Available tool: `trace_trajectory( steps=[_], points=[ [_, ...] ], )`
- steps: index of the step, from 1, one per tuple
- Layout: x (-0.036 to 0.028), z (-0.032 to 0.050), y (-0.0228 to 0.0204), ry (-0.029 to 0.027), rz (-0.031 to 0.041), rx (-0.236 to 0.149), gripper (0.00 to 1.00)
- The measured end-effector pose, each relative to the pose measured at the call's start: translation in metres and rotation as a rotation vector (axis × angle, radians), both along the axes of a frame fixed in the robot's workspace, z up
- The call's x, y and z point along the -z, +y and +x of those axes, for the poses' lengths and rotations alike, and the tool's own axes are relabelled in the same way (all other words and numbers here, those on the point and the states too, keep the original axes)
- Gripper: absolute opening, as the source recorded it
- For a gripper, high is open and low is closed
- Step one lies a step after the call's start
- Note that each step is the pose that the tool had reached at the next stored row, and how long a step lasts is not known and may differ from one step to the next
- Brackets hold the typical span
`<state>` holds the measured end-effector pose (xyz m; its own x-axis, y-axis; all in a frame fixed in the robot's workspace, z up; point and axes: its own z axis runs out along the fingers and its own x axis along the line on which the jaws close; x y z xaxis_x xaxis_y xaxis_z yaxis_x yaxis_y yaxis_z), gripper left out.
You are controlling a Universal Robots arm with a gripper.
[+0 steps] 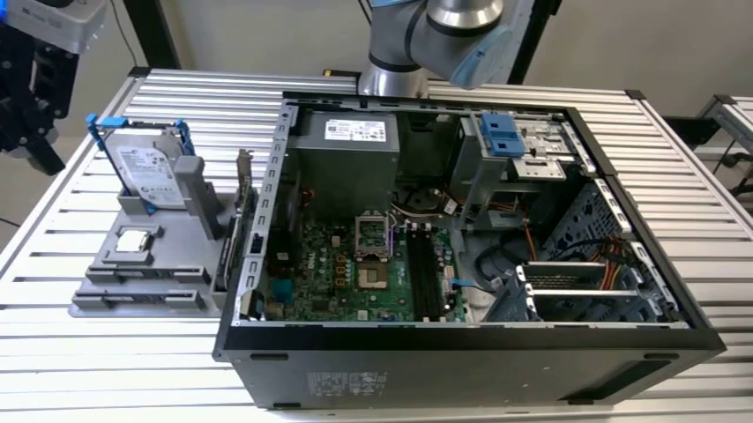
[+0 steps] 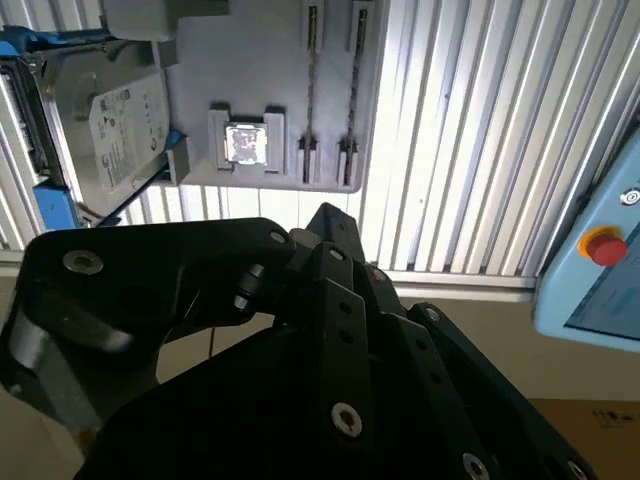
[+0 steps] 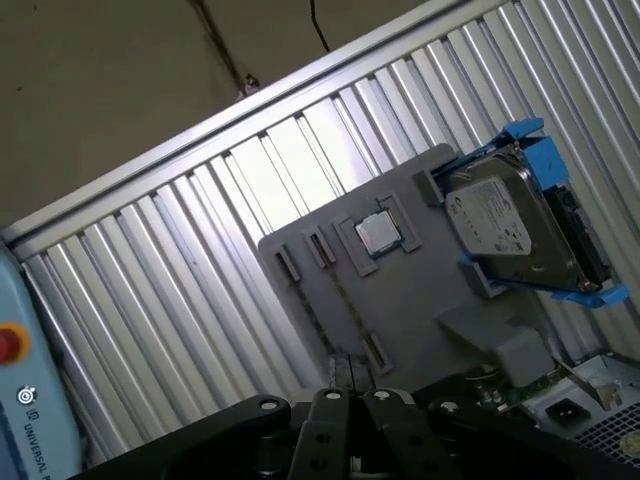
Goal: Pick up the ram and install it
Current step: 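Pick up the ram and move it above insertion slot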
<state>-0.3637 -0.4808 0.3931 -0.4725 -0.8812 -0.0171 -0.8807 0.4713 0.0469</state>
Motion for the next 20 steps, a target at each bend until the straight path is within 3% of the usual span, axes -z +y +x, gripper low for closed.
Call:
trace_trajectory(
  steps=[2,12,15,20],
  points=[
    [-0.0001,0.0000,0.0001,-0.0049,-0.0001,-0.021,0.00],
    [0.0000,0.0000,0.0000,-0.0430,-0.0001,-0.134,0.00],
    [0.0000,0.0000,0.0001,-0.0430,0.0003,-0.157,0.00],
    [0.0001,-0.0001,0.0000,-0.0432,0.0021,-0.236,0.00]
  ],
)
